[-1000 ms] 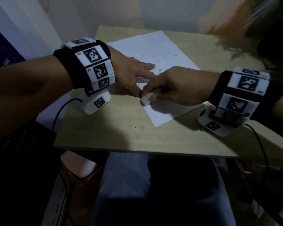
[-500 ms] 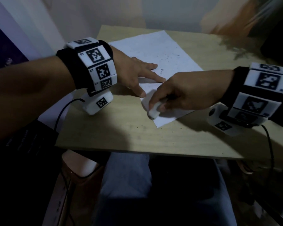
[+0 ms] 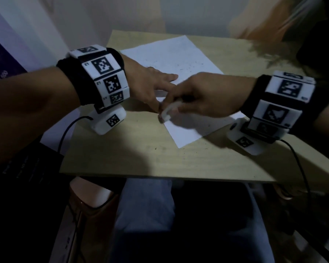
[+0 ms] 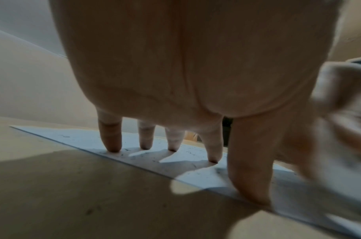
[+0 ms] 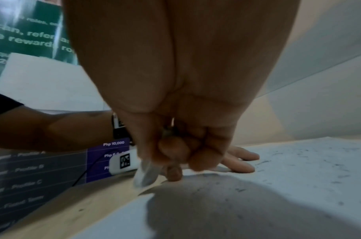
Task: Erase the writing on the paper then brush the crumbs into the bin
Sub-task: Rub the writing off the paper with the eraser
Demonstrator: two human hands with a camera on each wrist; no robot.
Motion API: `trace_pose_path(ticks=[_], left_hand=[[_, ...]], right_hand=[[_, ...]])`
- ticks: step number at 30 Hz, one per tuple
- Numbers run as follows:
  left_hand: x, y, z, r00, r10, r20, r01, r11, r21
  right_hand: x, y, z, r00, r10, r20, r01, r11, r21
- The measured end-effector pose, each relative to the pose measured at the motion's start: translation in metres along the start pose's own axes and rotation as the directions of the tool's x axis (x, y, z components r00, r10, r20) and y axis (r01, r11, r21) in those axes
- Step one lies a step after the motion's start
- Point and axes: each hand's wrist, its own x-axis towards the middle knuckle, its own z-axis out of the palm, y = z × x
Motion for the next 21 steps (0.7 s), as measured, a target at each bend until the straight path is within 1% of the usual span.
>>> trace_pose_path(ticks=[1, 2, 4, 6, 7, 8, 9, 11, 12, 13, 15, 18, 19, 20, 21], left_hand=[[0.0, 0.001, 0.0, 1.0, 0.0, 0.0, 0.0, 1.0, -0.003], [0.0, 0.001, 0.0, 1.0, -0.002, 0.002, 0.002, 1.0, 0.004], [-0.001, 0.001, 0.0, 1.0, -0.011, 0.007, 0.01, 1.0, 0.022], [-0.001, 0.0, 0.0, 1.0, -0.016, 0.009, 0.016, 1.0, 0.019], [-0.002, 0.001, 0.0, 1.0, -0.016, 0.011, 0.016, 1.0, 0.019], [-0.002, 0.001, -0.001, 1.0, -0.016, 0.01, 0.016, 1.0, 0.02], [-0.002, 0.001, -0.001, 1.0, -0.018, 0.01, 0.018, 1.0, 0.02], [-0.002, 0.001, -0.001, 1.0, -0.017, 0.014, 0.017, 1.0, 0.016], [-0.002, 0.001, -0.001, 1.0, -0.012, 0.015, 0.012, 1.0, 0.016], [-0.002, 0.001, 0.0, 1.0, -0.007, 0.015, 0.006, 1.0, 0.015], [-0.001, -0.001, 0.001, 1.0, 0.0, 0.014, 0.0, 1.0, 0.003], [-0.001, -0.006, 0.002, 1.0, 0.004, 0.019, -0.004, 1.0, -0.005], [0.0, -0.006, 0.002, 1.0, 0.003, 0.018, -0.003, 1.0, -0.004], [0.001, -0.005, 0.001, 1.0, 0.003, 0.014, -0.003, 1.0, -0.002], [0.001, -0.005, 0.001, 1.0, 0.005, 0.003, -0.005, 1.0, -0.002]], right_hand=[[0.002, -0.001, 0.002, 1.0, -0.004, -0.026, 0.003, 1.0, -0.018], [0.002, 0.0, 0.003, 1.0, 0.002, -0.022, -0.003, 0.999, -0.051], [-0.009, 0.002, 0.008, 0.998, 0.03, 0.054, -0.026, 0.996, -0.086], [-0.025, 0.003, 0.01, 0.984, 0.066, 0.166, -0.058, 0.997, -0.05], [-0.031, 0.003, 0.008, 0.975, 0.08, 0.207, -0.078, 0.997, -0.017], [-0.034, 0.003, 0.006, 0.972, 0.093, 0.217, -0.097, 0.995, 0.011], [-0.033, 0.005, 0.004, 0.98, 0.102, 0.173, -0.108, 0.994, 0.022], [-0.025, 0.007, 0.001, 0.995, 0.1, -0.008, -0.1, 0.995, 0.007], [-0.021, 0.006, 0.002, 0.993, 0.095, -0.068, -0.095, 0.995, 0.006], [-0.019, 0.005, 0.005, 0.992, 0.093, -0.085, -0.093, 0.996, 0.001], [-0.023, 0.004, 0.012, 0.995, 0.096, -0.036, -0.097, 0.995, -0.039], [-0.043, -0.001, 0.014, 0.981, 0.102, 0.163, -0.103, 0.995, -0.006], [-0.049, -0.002, 0.012, 0.974, 0.096, 0.205, -0.101, 0.995, 0.013], [-0.055, -0.002, 0.011, 0.975, 0.087, 0.204, -0.094, 0.995, 0.026], [-0.059, -0.001, 0.01, 0.985, 0.078, 0.156, -0.082, 0.997, 0.016]])
